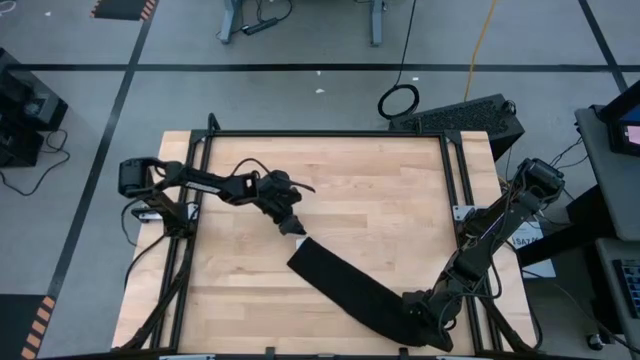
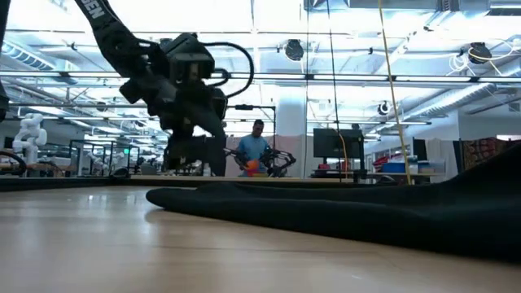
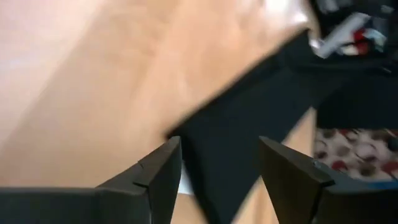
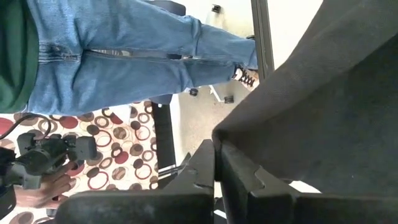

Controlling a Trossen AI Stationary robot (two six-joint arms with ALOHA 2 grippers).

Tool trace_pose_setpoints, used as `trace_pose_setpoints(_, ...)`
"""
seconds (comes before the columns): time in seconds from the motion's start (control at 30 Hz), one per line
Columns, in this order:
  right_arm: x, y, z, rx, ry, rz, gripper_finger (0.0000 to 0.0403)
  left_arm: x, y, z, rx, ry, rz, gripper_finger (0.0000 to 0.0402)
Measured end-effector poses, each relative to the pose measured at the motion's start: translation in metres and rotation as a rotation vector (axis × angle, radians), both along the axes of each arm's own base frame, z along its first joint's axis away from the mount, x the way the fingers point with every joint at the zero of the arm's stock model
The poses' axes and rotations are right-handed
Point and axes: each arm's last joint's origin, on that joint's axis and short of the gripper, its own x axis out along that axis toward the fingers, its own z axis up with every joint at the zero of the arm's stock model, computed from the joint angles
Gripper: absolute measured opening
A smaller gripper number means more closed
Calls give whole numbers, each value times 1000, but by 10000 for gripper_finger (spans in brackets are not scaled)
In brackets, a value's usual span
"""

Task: Roll napkin
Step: Fold the black napkin

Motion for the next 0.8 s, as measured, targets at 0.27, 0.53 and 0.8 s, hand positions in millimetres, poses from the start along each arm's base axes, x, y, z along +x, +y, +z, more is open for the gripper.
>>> trace_pose_setpoints(0.27,0,0,0,-5,-5,-1,0,8,-52,-3,188,-45,-118,182)
trace_pose_setpoints(0.53,0,0,0,4,15,-23,0,10,-71,-31,451,52,-80,135)
trace_pose_setpoints(0.8,2,0,1,23,30,-54,0,14,-37,-46,641,89,-30,125)
